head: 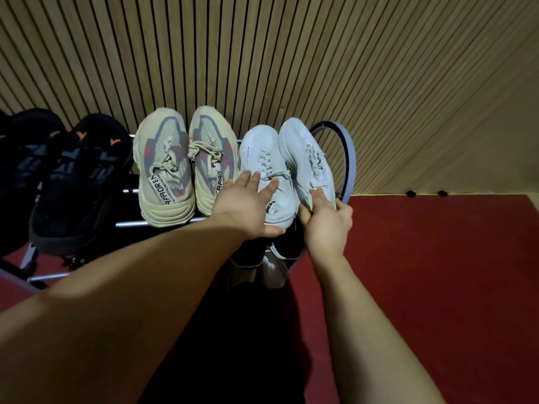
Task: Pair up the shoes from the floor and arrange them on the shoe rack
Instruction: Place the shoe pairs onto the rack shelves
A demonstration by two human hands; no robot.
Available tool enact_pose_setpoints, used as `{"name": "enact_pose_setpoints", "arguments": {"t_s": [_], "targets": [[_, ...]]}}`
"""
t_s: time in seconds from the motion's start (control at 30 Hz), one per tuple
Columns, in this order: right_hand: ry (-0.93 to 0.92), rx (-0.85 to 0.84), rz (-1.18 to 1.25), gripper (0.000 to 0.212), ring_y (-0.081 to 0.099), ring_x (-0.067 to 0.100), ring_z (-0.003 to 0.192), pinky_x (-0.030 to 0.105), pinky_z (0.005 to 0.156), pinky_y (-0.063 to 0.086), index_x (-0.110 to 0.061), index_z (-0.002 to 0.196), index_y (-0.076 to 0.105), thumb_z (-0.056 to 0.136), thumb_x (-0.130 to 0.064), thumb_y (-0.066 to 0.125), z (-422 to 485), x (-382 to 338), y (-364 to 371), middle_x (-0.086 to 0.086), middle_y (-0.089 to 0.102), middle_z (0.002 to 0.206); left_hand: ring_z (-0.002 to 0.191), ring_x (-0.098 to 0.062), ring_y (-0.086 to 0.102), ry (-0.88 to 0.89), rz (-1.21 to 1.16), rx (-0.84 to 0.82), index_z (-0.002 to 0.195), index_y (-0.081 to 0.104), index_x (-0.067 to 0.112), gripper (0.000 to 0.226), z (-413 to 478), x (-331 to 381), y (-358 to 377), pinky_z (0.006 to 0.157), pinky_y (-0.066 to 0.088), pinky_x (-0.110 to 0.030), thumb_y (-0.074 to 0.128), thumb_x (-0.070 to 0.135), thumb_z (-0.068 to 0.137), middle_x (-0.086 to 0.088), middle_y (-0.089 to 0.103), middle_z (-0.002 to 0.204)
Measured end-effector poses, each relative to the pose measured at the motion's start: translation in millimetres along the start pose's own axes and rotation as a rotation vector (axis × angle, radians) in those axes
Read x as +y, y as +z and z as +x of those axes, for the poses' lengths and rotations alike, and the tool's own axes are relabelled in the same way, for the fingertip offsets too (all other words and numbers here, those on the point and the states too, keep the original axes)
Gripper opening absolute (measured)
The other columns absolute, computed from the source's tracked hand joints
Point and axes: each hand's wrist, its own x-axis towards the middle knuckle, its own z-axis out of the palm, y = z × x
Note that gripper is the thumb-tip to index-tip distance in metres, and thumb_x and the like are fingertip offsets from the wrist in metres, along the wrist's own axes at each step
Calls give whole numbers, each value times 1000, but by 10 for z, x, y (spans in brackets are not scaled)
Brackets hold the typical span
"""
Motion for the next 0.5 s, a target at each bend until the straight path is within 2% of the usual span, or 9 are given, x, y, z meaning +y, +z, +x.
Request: {"name": "enact_pose_setpoints", "arguments": {"t_s": [0.07, 0.13, 0.17, 0.23, 0.3, 0.37, 0.43, 0.5], "targets": [[-15, 32, -28, 42, 29, 14, 136, 26, 113, 19, -26, 138, 46, 96, -32, 47, -58, -17, 38, -9, 42, 142, 147, -25, 1, -2, -4, 2, 152, 0, 27, 103, -10, -9, 10, 116, 15, -44, 48, 76, 75, -9, 3, 160], [-7, 87, 87, 43, 31, 21, 134, 32, 113, 23, -24, 137, 48, 95, -29, 52, -96, -53, 8, -14, 47, 131, 147, -25, 2, -5, -8, -5, 152, 1, 24, 105, 9, -16, 3, 116, 14, -43, 48, 77, 74, -9, 4, 160], [-4, 61, 58, 43, 31, 26, 131, 34, 111, 26, -23, 137, 49, 95, -30, 53, -76, -83, -36, -9, 49, 132, 147, -24, 2, -5, -12, -12, 153, 3, 22, 106, 23, -19, -4, 116, 15, -43, 47, 78, 74, -8, 4, 160], [-59, -114, -314, 43, 33, 32, 126, 35, 105, 30, -24, 135, 50, 95, -38, 49, 31, -172, -198, 3, 53, 133, 147, -25, 4, 0, -6, -24, 153, 6, 21, 107, 51, -20, -16, 117, 16, -42, 46, 80, 72, -8, 6, 160], [-190, -291, -719, 43, 36, 32, 123, 37, 100, 29, -23, 126, 56, 94, -49, 43, 223, -284, -394, 5, 59, 124, 147, -25, 4, 14, 1, -21, 152, 9, 23, 106, 60, -17, -13, 117, 17, -42, 46, 81, 72, -7, 7, 160], [-267, -420, -900, 49, 40, 30, 122, 38, 97, 30, -20, 118, 61, 95, -54, 36, 406, -429, -546, 6, 60, 121, 147, -23, 3, 21, 8, -29, 152, 9, 25, 105, 48, -29, -21, 118, 16, -41, 43, 83, 71, -5, 5, 160], [-281, -448, -882, 51, 50, 30, 115, 37, 89, 38, -14, 116, 61, 95, -53, 37, 571, -512, -601, 10, 60, 121, 147, -20, 0, 20, 17, -73, 152, 6, 27, 106, 42, -60, -55, 118, 14, -39, 41, 84, 71, -2, 2, 160], [-299, -377, -724, 46, 47, 30, 122, 37, 94, 41, -14, 129, 53, 96, -44, 44, 650, -502, -558, 12, 51, 134, 147, -19, -3, 22, 36, -122, 152, 3, 27, 107, 55, -85, -104, 118, 12, -38, 40, 85, 70, -1, -1, 160]]}}
